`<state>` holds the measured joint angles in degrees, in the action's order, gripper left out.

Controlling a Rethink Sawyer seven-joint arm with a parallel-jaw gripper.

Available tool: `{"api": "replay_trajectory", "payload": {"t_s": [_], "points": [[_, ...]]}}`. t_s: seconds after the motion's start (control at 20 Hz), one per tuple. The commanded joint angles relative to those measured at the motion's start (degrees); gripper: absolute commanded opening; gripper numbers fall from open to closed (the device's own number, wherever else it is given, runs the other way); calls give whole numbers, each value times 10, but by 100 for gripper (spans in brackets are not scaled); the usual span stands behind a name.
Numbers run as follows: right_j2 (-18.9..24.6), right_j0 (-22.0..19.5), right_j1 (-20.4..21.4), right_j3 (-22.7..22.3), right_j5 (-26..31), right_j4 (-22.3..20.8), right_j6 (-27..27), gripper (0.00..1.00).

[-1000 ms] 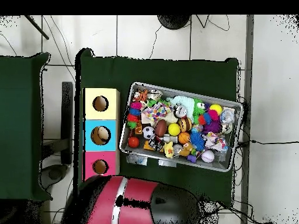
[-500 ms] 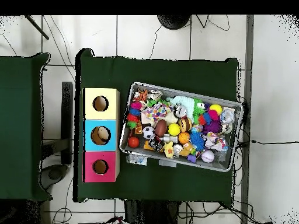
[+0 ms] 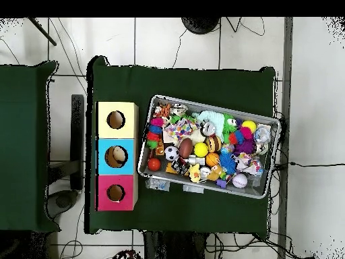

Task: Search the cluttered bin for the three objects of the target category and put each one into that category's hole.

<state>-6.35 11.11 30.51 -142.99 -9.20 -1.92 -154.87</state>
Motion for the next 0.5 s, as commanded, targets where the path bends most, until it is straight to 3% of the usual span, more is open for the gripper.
{"api": "replay_trajectory", "payload": {"t_s": [0.05,0.5], "points": [[18,-3,45,184,164,29,33,100],[31,-18,12,284,222,-29,57,100]]}}
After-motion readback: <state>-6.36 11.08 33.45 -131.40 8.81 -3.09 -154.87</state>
